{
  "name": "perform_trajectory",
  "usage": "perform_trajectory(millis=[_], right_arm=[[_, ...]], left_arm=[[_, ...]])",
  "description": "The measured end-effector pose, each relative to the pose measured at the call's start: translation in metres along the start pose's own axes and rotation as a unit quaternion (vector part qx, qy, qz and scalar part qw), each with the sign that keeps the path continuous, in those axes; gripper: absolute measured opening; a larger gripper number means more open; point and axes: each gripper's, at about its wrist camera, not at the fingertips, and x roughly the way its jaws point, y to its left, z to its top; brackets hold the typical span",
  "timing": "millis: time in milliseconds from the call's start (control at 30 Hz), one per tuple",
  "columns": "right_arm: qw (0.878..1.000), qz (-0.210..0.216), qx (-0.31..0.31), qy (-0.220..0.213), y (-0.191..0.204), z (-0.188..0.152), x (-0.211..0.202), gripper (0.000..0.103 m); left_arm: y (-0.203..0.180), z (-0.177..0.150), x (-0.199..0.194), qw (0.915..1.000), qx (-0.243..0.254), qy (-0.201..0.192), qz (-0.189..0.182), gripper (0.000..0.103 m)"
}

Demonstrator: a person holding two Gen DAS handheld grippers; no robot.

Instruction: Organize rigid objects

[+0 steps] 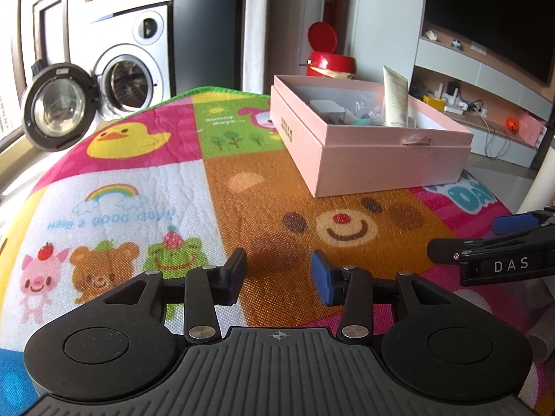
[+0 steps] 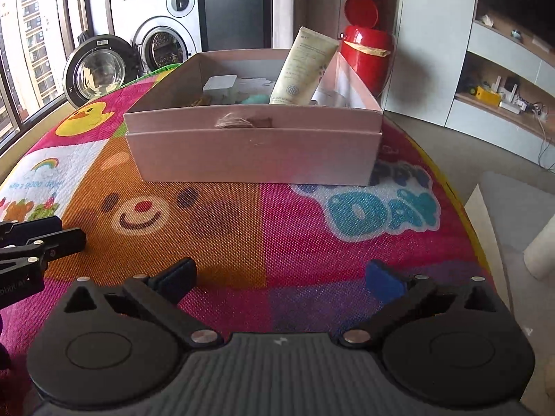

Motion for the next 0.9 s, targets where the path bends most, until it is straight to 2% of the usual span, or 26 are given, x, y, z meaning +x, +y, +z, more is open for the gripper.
perform_trajectory(millis=[33,233,400,567,900], right_arm=[[1.000,-0.001,0.001,-0.002,0.000,0.000,0.000,0.103],[1.000,0.001,0.000,-0.021,-0.003,0.000,0.003,0.103],[0.999,-0.003,-0.004,-0.043,-0.002,-0.002,0.005,0.103],[0.998,-0.006,0.002,-0.062,-0.002,-0.009,0.003,0.103],[0.998,-0.001,0.011,-0.063,-0.004,-0.009,0.004,0.103]], left_arm=[[-0.004,0.000,0.001,1.0000,0.004,-0.002,0.003,0.055],[-0.019,0.002,0.005,0.9998,-0.002,-0.010,0.019,0.060],[-0.031,0.003,0.009,0.9990,0.004,-0.014,0.041,0.060],[-0.032,0.004,0.010,0.9990,0.004,-0.014,0.041,0.060],[-0.034,0.003,0.011,0.9991,0.004,-0.015,0.039,0.060]])
